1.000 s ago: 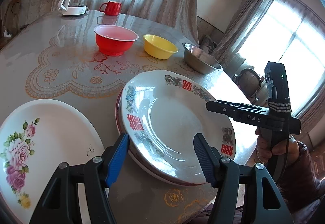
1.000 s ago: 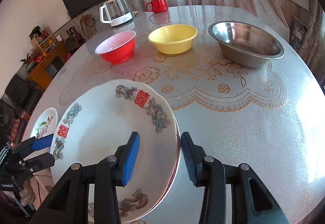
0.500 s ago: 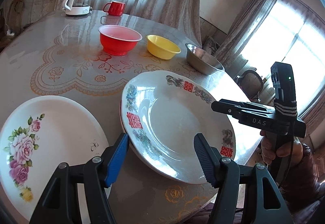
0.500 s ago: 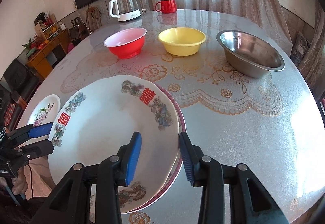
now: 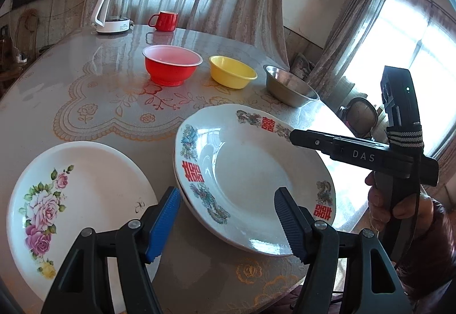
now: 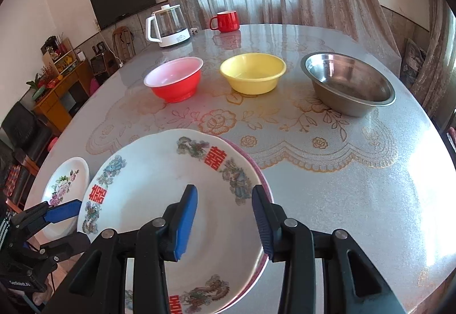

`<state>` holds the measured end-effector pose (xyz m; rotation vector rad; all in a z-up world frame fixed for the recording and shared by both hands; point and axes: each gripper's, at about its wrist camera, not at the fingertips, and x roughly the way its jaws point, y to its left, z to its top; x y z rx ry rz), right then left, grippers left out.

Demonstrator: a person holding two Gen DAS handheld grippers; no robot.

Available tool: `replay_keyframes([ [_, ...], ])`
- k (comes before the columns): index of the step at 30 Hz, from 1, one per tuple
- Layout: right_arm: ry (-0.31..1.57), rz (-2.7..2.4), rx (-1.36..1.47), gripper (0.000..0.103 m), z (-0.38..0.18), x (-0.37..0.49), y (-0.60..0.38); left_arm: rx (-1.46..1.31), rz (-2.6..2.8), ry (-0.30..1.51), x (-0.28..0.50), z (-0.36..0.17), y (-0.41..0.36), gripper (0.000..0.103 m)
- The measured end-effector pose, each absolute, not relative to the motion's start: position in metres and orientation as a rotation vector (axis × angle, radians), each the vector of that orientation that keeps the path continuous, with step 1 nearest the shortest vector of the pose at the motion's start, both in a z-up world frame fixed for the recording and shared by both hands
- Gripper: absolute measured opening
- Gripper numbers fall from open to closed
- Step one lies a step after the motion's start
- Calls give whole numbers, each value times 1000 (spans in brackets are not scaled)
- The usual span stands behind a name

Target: Organize plates and bowls

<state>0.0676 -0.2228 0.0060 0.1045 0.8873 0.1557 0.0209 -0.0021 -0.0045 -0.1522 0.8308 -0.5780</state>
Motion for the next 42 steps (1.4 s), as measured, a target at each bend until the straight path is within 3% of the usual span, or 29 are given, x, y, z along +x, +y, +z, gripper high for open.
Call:
replay_keyframes([
  [12, 921, 369, 127, 49, 1, 70, -177, -245, -441, 810, 20, 0, 52, 71],
  [21, 950, 602, 156, 49, 3, 76, -130, -331, -287, 782, 17, 0, 106, 71],
  [30, 955, 741, 5, 49, 7, 91, -63, -389, -156, 802, 3, -18, 145, 69],
  [35, 994, 742, -77, 49, -5, 111, -39, -354, -124, 846, -2, -32, 146, 50],
  [37, 1021, 751, -96, 49, -10, 119, -32, -353, -128, 868, -2, -38, 144, 35],
  [42, 1083, 751, -150, 49, -23, 134, -18, -318, -116, 861, -4, -44, 135, 28],
])
